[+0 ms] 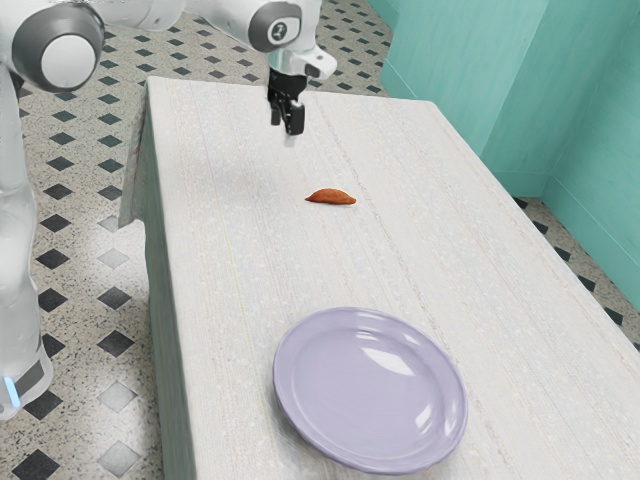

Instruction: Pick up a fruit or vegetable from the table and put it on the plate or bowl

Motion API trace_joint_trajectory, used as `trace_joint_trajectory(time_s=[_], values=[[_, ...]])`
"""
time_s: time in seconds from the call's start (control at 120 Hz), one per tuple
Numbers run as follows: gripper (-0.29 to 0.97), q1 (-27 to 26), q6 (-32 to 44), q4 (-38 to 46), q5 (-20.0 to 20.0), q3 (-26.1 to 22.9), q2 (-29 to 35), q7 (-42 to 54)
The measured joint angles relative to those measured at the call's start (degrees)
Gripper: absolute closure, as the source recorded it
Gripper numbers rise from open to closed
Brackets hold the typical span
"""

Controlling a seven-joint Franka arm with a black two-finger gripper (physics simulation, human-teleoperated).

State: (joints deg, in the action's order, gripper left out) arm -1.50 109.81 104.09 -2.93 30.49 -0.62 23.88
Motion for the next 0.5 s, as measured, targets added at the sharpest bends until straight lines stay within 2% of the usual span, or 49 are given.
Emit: trace_joint_trajectory(time_s=[0.075,0.183,0.283,0.5], values=[[0.00,0.73,0.61,-5.81,-1.96,-0.62,-5.12,1.66],[0.00,-2.20,0.63,-11.57,-5.26,-1.50,-10.83,4.45],[0.00,-2.74,0.15,-12.35,-7.68,-2.45,-12.83,7.62],[0.00,-2.42,-1.99,-10.09,-10.12,-2.21,-14.05,14.86]])
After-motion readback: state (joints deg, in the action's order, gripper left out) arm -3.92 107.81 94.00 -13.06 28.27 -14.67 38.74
